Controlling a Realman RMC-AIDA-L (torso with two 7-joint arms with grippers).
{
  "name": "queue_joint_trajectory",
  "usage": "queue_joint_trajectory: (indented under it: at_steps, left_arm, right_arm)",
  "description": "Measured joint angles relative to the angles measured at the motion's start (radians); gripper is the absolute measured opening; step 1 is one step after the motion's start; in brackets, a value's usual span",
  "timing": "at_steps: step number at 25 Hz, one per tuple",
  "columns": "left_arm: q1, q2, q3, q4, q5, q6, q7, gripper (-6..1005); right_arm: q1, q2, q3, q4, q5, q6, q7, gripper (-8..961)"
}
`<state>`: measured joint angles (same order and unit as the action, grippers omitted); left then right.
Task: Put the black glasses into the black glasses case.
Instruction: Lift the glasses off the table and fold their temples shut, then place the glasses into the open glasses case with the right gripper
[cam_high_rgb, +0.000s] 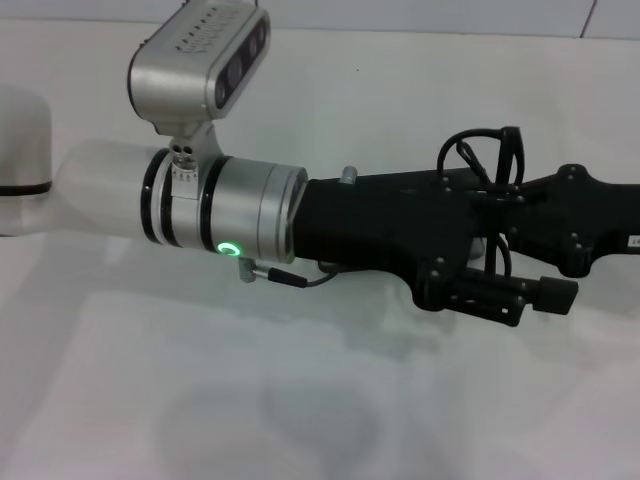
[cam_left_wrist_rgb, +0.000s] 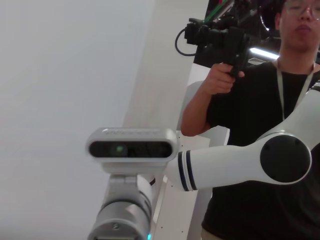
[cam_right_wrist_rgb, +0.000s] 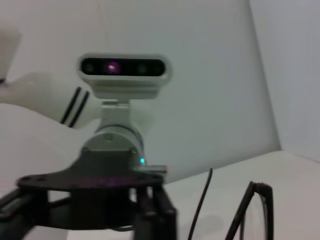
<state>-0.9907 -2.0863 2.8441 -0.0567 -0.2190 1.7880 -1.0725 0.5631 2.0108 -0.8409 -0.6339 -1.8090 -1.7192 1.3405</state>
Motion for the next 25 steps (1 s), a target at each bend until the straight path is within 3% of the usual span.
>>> queue_joint_trajectory:
  at_steps: [8, 16, 21, 25]
  left_arm:
    - [-0.005, -0.001, 0.000, 0.000, 0.001, -0.031, -0.017, 785]
    - [0.004, 0.005, -0.006, 0.000, -0.012, 0.007, -0.017, 785]
    - [0.074, 0.020, -0.008, -0.059, -0.106, 0.053, -0.013, 785]
    - [0.153, 0.034, -0.004, -0.130, -0.227, 0.055, -0.030, 785]
  right_arm:
    - [-0.010, 0.000, -0.009, -0.027, -0.005, -0.048, -0.005, 103]
    - [-0.021, -0.006, -0.014, -0.056, -0.026, -0.003, -0.023, 103]
    - [-0.024, 0.007, -0.063, -0.285, -0.123, 0.007, 0.067, 104]
    - [-0.020, 0.008, -0.288, -0.558, -0.242, 0.113, 0.251, 104]
